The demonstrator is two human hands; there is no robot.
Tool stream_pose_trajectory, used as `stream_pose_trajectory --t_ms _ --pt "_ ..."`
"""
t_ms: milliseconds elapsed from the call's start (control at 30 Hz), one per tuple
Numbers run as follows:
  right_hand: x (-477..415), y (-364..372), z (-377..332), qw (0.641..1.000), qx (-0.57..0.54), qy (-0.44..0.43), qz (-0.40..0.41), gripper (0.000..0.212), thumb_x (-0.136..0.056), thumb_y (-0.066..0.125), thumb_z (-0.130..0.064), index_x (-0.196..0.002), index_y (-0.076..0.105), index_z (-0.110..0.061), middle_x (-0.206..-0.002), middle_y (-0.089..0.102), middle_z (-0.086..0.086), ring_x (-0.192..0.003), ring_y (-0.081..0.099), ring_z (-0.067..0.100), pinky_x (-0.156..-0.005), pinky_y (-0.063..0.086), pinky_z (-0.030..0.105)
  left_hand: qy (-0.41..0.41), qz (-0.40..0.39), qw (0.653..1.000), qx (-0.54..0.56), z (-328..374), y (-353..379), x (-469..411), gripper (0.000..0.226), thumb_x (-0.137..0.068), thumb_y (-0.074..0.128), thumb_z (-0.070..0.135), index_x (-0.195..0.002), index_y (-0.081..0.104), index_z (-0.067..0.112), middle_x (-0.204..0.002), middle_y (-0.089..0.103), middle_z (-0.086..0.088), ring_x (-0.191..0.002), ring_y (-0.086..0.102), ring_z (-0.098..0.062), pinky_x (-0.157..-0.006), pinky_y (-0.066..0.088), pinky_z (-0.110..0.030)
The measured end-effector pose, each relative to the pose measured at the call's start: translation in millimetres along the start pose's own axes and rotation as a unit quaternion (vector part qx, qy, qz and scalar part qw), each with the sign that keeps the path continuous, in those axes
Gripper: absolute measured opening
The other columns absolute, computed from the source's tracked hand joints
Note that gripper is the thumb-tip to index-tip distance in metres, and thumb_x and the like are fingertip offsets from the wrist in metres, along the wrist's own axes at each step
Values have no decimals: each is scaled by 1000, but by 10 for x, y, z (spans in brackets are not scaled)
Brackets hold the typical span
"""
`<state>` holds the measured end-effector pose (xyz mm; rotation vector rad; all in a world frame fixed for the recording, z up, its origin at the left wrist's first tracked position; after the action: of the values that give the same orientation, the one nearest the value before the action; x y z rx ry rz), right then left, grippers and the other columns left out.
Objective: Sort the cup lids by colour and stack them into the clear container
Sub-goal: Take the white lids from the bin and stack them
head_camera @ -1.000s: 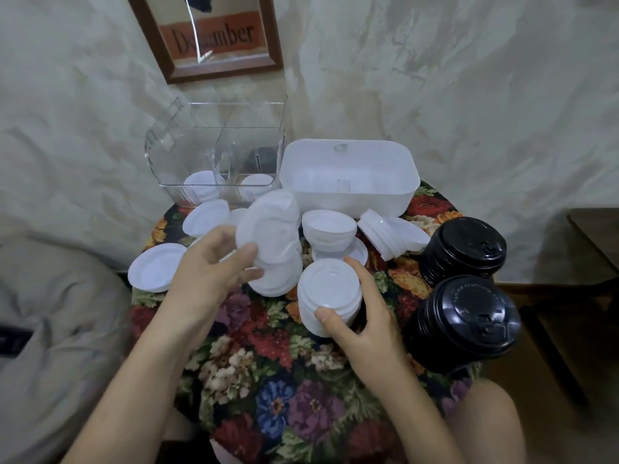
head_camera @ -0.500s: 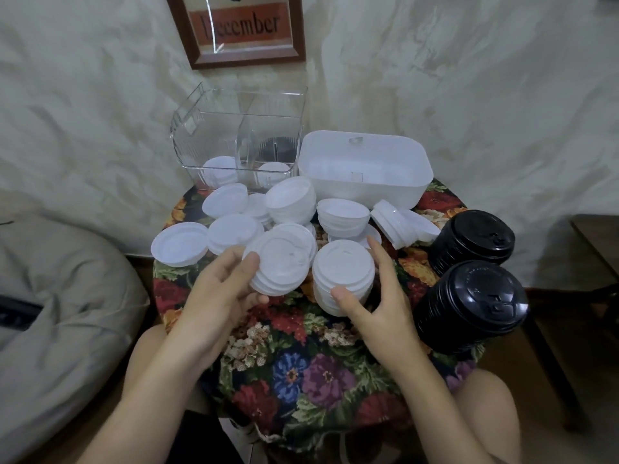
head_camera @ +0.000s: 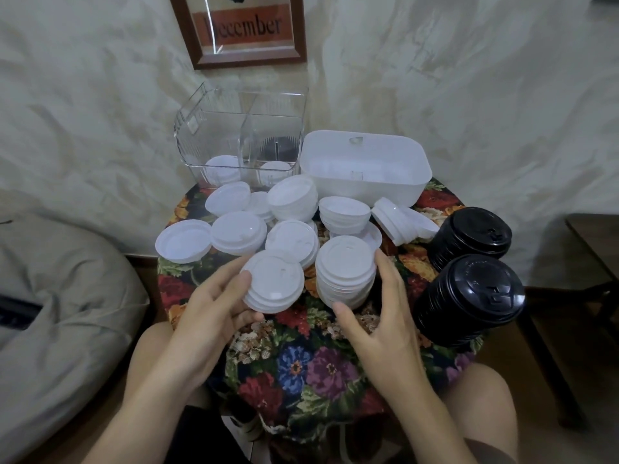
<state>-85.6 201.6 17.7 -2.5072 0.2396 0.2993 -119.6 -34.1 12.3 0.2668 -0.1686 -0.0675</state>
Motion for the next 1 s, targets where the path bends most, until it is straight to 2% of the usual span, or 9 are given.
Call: stream_pose_trajectory --t_ms 133,233,300,367,433,533,700,867,1000 --pt "192 -20 67 999 17 39 -15 87 -94 59 -55 -156 -1 -51 -158 2 -37 -145 1 -20 -113 7 3 -10 -24 998 -62 -50 4 68 41 -95 59 32 -136 64 29 -122 74 -4 -84 66 -20 -68 58 -28" --pt "339 -26 141 993 65 82 -45 86 -97 55 -54 -162 2 -40 -159 6 -30 -142 3 -16 -116 10 13 -22 -36 996 -77 -103 22 125 38 -92 61 33 -130 68 30 -119 74 -4 -78 65 -16 -66 58 -26" --pt "440 -42 126 991 101 77 -45 74 -99 52 -54 -162 18 -36 -162 16 -25 -146 9 -11 -120 15 20 -28 -41 996 -80 -146 36 161 39 -92 62 32 -131 68 30 -120 73 -6 -78 65 -19 -66 59 -26" --pt "535 -74 43 992 108 55 -24 53 -98 52 -57 -147 47 -38 -153 31 -27 -148 22 -3 -120 28 28 -32 -59 994 -86 -183 75 207 38 -92 63 34 -129 69 33 -120 72 -9 -76 64 -21 -68 59 -30" --pt "587 -90 -75 995 93 16 -15 42 -92 55 -64 -126 62 -41 -139 42 -33 -138 36 -4 -110 35 20 -32 -86 991 -94 -213 135 255 38 -94 60 32 -132 67 30 -121 72 -9 -80 65 -18 -68 58 -30" --pt "600 53 -219 994 37 -2 -104 56 -85 61 -74 -135 50 -50 -141 38 -41 -137 35 -12 -105 29 7 -35 -125 986 -100 -235 256 340 39 -98 56 26 -136 63 25 -124 72 -5 -87 66 -14 -68 59 -27" --pt "542 105 -243 992 -15 13 -124 61 -84 79 -50 -129 41 -65 -136 38 -52 -131 37 -21 -99 32 1 -34 -160 981 -108 -202 342 429 35 -98 58 27 -132 66 29 -119 74 -2 -92 68 -17 -71 58 -30" --pt "524 129 -131 992 -66 49 -96 73 -79 68 -67 -147 51 -44 -141 53 -35 -133 48 -10 -109 47 28 -40 -190 975 -109 -170 344 394 45 -94 63 18 -139 59 23 -132 71 2 -120 68 -20 -93 59 -37" --pt "521 130 -108 988 -101 68 -91 74 -80 66 -69 -148 50 -45 -142 56 -29 -131 53 -5 -104 52 30 -35 -186 974 -124 -169 310 337 49 -93 66 14 -141 58 23 -134 70 4 -123 67 -20 -99 57 -41"
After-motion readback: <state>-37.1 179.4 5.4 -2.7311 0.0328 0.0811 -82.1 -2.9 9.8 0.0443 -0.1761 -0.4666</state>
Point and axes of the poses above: each hand's wrist, its own x-axis away from the middle knuckle, its own y-axis out of the palm, z = x × y, the point moved 7 cm from there along -x, towards the middle knuckle
